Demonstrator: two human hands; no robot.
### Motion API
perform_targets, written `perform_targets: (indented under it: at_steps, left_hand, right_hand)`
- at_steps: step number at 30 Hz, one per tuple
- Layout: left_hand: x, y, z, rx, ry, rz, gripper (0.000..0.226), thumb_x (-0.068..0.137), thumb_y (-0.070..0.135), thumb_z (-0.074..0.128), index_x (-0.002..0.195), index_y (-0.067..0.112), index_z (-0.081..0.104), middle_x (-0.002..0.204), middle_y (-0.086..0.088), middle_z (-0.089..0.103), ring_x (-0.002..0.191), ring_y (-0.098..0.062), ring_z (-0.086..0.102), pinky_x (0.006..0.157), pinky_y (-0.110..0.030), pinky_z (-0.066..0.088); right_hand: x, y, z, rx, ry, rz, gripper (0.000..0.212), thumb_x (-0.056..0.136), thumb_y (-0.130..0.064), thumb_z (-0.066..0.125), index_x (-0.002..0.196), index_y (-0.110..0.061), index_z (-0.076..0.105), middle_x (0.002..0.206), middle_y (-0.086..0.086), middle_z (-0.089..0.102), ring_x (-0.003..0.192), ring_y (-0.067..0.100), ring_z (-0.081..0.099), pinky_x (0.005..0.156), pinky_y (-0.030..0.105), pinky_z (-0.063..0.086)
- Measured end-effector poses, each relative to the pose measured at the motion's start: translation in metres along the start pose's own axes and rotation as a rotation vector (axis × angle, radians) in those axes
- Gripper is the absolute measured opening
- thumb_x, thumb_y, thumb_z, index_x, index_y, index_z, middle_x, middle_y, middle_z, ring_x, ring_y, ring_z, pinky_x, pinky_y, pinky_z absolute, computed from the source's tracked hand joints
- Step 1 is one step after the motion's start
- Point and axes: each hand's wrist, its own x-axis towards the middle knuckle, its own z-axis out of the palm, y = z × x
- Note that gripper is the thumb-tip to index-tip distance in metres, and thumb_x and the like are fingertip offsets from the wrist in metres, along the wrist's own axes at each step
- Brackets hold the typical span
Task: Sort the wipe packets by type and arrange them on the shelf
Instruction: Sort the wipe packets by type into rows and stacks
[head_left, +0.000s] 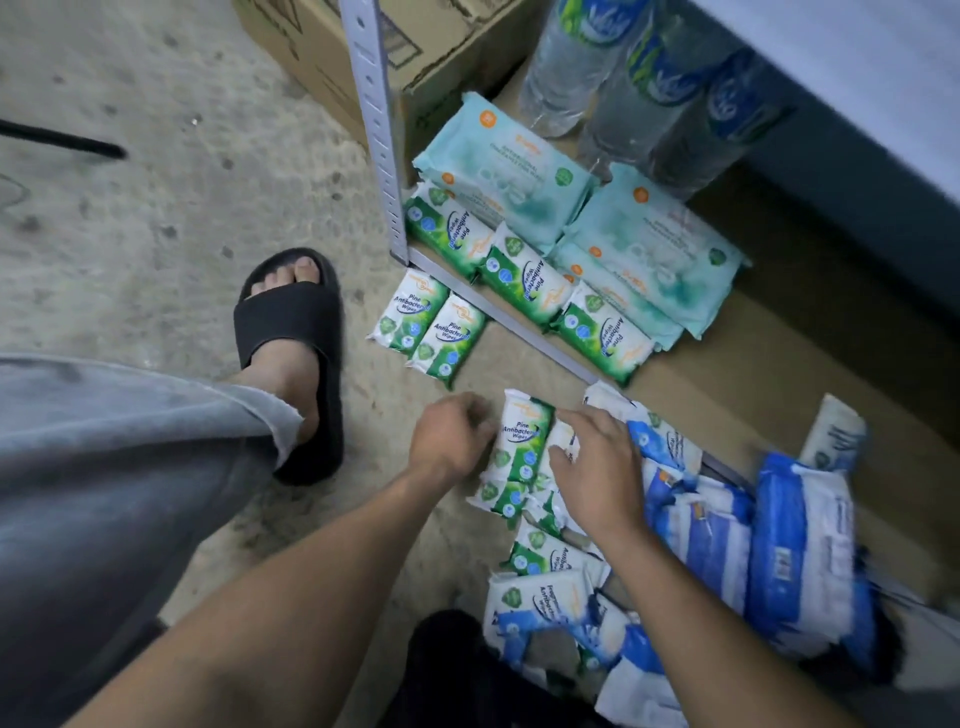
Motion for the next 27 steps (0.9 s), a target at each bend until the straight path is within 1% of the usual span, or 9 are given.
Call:
perform_targets:
  at_steps: [4, 6, 10, 13, 15, 17, 19, 22, 27]
  left_hand:
    - [-0.009, 0.011, 0.026, -0.034, -0.104, -0.086, 0.037, 0.078, 0.052, 0.073, 0.103, 0.025, 0.071, 0.094, 0.006, 0.074, 0.088, -0.018, 0.069, 0.08, -0.036, 0.057]
    - [-0.011, 0.014, 0.034, -0.043, -0.089, -0.11, 0.037, 0.076, 0.048, 0.075, 0.104, 0.025, 0.07, 0.094, 0.005, 0.074, 0.087, -0.019, 0.069, 0.079, -0.037, 0.057]
    - [-0.012, 0.016, 0.037, -0.104, -0.082, -0.164, 0.036, 0.079, 0.037, 0.079, 0.111, 0.023, 0.07, 0.102, 0.004, 0.075, 0.094, -0.018, 0.068, 0.085, -0.033, 0.055]
    - [-0.013, 0.018, 0.033, -0.168, -0.099, -0.208, 0.036, 0.079, 0.029, 0.082, 0.111, 0.018, 0.071, 0.101, 0.0, 0.074, 0.087, -0.016, 0.066, 0.075, -0.026, 0.051]
    - [-0.017, 0.019, 0.028, -0.175, -0.102, -0.227, 0.032, 0.079, 0.027, 0.082, 0.108, 0.017, 0.071, 0.097, -0.002, 0.073, 0.085, -0.018, 0.065, 0.072, -0.028, 0.053]
    - [-0.022, 0.018, 0.021, -0.162, -0.083, -0.24, 0.024, 0.081, 0.027, 0.079, 0.1, 0.018, 0.068, 0.092, -0.002, 0.069, 0.08, -0.019, 0.063, 0.068, -0.027, 0.053]
    - [-0.029, 0.016, 0.012, -0.155, -0.054, -0.257, 0.018, 0.083, 0.026, 0.077, 0.091, 0.018, 0.063, 0.088, -0.003, 0.066, 0.075, -0.018, 0.062, 0.058, -0.021, 0.045]
    - [-0.037, 0.005, -0.001, -0.158, -0.015, -0.271, 0.018, 0.082, 0.027, 0.078, 0.088, 0.018, 0.063, 0.088, -0.003, 0.067, 0.084, -0.024, 0.063, 0.068, -0.027, 0.046]
    - [-0.049, -0.015, -0.019, -0.21, 0.036, -0.273, 0.015, 0.081, 0.021, 0.079, 0.089, 0.016, 0.067, 0.085, -0.003, 0.07, 0.082, -0.025, 0.066, 0.074, -0.033, 0.052]
  right_hand:
    - [-0.017, 0.013, -0.001, 0.086, -0.01, 0.025, 0.041, 0.086, -0.012, 0.071, 0.127, -0.014, 0.067, 0.137, 0.004, 0.058, 0.128, 0.027, 0.05, 0.108, 0.042, 0.042]
    - [-0.025, 0.018, -0.002, 0.093, -0.037, 0.028, 0.042, 0.087, -0.013, 0.07, 0.129, -0.015, 0.066, 0.142, 0.003, 0.054, 0.132, 0.025, 0.048, 0.108, 0.041, 0.043]
    - [-0.035, 0.022, -0.006, 0.137, -0.087, 0.039, 0.043, 0.091, -0.015, 0.066, 0.134, -0.017, 0.063, 0.146, -0.001, 0.049, 0.134, 0.021, 0.046, 0.109, 0.04, 0.042]
    - [-0.041, 0.021, -0.01, 0.152, -0.119, 0.041, 0.044, 0.091, -0.017, 0.065, 0.135, -0.019, 0.061, 0.144, -0.004, 0.051, 0.131, 0.019, 0.049, 0.108, 0.038, 0.043]
    - [-0.044, 0.019, -0.014, 0.163, -0.143, 0.037, 0.045, 0.092, -0.018, 0.065, 0.136, -0.02, 0.06, 0.142, -0.005, 0.052, 0.13, 0.018, 0.049, 0.108, 0.035, 0.042]
    - [-0.048, 0.017, -0.017, 0.159, -0.163, 0.033, 0.046, 0.093, -0.019, 0.063, 0.139, -0.02, 0.057, 0.143, -0.004, 0.053, 0.131, 0.017, 0.049, 0.109, 0.032, 0.04]
    - [-0.053, 0.014, -0.02, 0.147, -0.177, 0.031, 0.048, 0.094, -0.019, 0.062, 0.141, -0.02, 0.055, 0.144, -0.004, 0.052, 0.132, 0.017, 0.047, 0.109, 0.031, 0.038]
    - [-0.062, 0.009, -0.018, 0.145, -0.188, 0.028, 0.049, 0.093, -0.019, 0.063, 0.141, -0.02, 0.055, 0.143, -0.004, 0.053, 0.132, 0.017, 0.048, 0.109, 0.029, 0.037]
    - [-0.075, -0.003, -0.008, 0.127, -0.197, 0.039, 0.048, 0.092, -0.021, 0.062, 0.14, -0.022, 0.055, 0.139, -0.003, 0.055, 0.13, 0.019, 0.049, 0.107, 0.031, 0.041]
